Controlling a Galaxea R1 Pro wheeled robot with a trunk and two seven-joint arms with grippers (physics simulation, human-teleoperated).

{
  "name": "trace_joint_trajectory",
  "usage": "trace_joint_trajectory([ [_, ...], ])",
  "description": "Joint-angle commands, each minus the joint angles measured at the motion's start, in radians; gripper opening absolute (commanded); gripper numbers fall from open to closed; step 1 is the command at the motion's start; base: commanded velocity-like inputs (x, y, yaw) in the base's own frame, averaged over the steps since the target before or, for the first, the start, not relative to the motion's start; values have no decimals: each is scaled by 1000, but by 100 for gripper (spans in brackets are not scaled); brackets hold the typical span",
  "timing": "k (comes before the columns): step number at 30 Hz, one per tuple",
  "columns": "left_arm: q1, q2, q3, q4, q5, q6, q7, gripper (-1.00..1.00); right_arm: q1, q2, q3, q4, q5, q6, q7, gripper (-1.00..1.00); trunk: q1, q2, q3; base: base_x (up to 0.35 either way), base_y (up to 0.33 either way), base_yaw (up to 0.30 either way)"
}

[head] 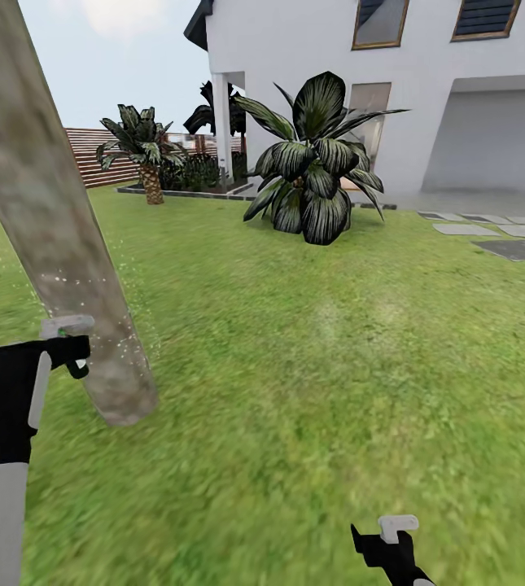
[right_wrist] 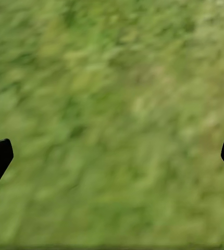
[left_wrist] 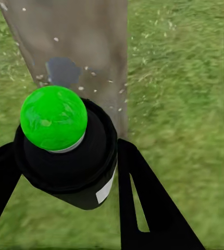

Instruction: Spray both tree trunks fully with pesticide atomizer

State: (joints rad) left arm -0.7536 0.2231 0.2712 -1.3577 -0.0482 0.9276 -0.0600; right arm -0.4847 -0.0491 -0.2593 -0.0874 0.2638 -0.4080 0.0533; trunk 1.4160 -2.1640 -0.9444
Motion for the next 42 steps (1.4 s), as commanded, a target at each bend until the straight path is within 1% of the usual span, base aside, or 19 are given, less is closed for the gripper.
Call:
trace_joint_trajectory([
  [1,-22,-2,-13,-4,-3,12,0,-100,0,0,0,0,0,0,0,100,0,0,0,0,0,0],
  [3,-43,-3,-18,-9,-3,22,0,-100,0,0,0,0,0,0,0,100,0,0,0,0,0,0],
  [6,-37,4,-22,-10,-3,17,-6,-100,0,0,0,0,0,1,0,100,0,0,0,0,0,0],
  [7,-31,4,-23,-5,-4,12,-9,-100,0,0,0,0,0,1,0,100,0,0,0,0,0,0],
  [9,20,6,-24,8,-3,-4,-10,-100,0,0,0,0,0,0,0,100,0,0,0,0,0,0],
  [11,87,5,-24,71,1,-129,-12,-100,0,0,0,0,0,0,0,100,0,0,0,0,0,0],
  [14,142,4,-23,186,2,-248,-12,-100,0,0,0,0,0,0,0,100,0,0,0,0,0,0],
  [15,158,4,-23,218,2,-297,-12,-100,0,0,0,0,0,0,0,100,0,0,0,0,0,0],
  [16,176,4,-23,279,3,-370,-12,-100,0,0,0,0,0,0,0,100,0,0,0,0,0,0],
  [17,181,4,-23,329,3,-407,-12,-100,0,0,0,0,0,0,0,100,0,0,0,0,0,0],
  [20,187,5,-20,395,4,-456,-13,-100,0,0,0,0,0,0,1,100,0,0,0,0,0,0],
  [21,203,3,-20,483,3,-543,-14,-100,0,0,0,0,-1,0,1,100,0,0,0,0,0,0],
  [22,209,2,-20,539,3,-617,-14,-100,0,0,0,0,-1,0,1,100,0,0,0,0,0,0],
  [23,211,1,-20,578,4,-664,-13,-100,0,0,0,0,-1,0,0,100,0,0,0,0,0,0],
  [25,213,1,-20,627,5,-710,-13,-100,0,1,0,0,-1,1,-1,100,0,0,0,-28,0,0],
  [28,214,1,-16,644,5,-730,-12,-100,0,0,0,2,-2,1,-3,100,0,0,0,-255,0,0],
  [35,214,-1,-14,653,8,-733,-13,-100,0,0,-1,20,-7,2,-1,100,0,0,0,-315,90,0],
  [38,214,-13,-15,655,7,-736,-14,-100,0,1,-1,20,-7,2,2,100,0,0,0,-214,178,0],
  [42,215,-16,-18,661,7,-736,-15,-100,0,2,0,15,-7,2,6,100,0,0,0,-168,146,0],
])
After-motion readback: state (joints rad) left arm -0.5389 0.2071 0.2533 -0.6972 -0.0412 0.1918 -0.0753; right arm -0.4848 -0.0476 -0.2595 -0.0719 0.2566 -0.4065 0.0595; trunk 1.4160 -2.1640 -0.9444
